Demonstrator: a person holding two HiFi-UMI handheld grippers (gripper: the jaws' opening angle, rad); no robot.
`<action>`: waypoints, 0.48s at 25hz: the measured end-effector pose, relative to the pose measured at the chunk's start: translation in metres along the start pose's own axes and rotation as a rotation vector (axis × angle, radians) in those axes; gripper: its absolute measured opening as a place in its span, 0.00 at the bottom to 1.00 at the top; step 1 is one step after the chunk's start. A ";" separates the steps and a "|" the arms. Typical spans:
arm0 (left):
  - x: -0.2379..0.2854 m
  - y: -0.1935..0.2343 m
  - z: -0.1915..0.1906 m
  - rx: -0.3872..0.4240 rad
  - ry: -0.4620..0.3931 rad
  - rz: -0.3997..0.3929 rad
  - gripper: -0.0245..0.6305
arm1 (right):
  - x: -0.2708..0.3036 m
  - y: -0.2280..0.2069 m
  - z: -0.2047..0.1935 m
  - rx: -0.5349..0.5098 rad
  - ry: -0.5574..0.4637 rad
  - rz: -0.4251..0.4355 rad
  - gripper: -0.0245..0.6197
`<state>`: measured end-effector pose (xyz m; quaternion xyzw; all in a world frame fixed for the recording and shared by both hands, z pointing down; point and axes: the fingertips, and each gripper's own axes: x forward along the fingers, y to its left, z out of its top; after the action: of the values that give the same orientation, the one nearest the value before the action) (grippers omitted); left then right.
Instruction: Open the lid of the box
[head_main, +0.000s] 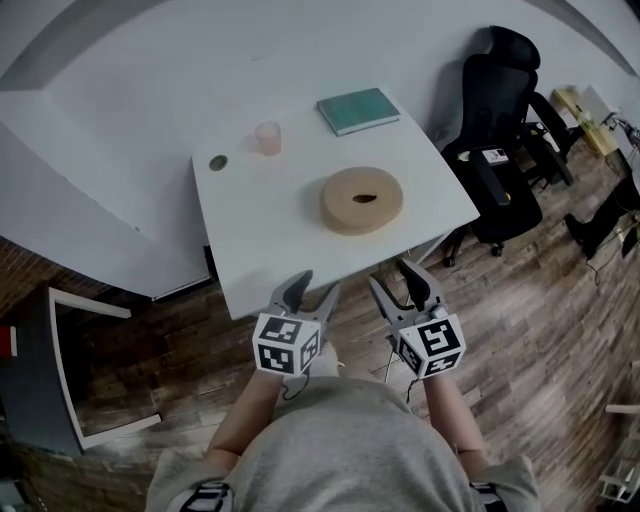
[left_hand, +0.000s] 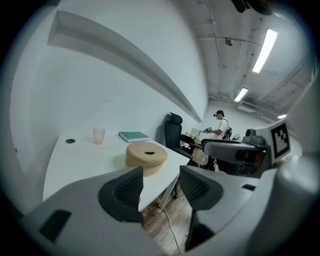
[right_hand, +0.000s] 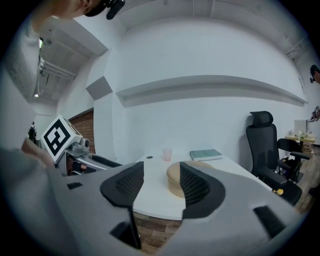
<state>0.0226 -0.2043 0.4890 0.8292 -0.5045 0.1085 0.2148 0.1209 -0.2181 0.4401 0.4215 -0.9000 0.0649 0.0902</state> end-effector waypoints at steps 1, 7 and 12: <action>0.004 0.004 -0.001 -0.001 0.005 0.005 0.37 | 0.005 -0.002 -0.001 -0.007 0.006 0.002 0.38; 0.030 0.027 -0.005 0.004 0.032 0.026 0.37 | 0.036 -0.007 -0.008 -0.062 0.042 0.026 0.38; 0.067 0.044 -0.014 0.023 0.079 0.032 0.39 | 0.063 -0.016 -0.019 -0.121 0.103 0.050 0.38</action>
<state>0.0156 -0.2682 0.5389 0.8186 -0.5076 0.1503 0.2230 0.0961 -0.2716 0.4724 0.3889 -0.9066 0.0344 0.1602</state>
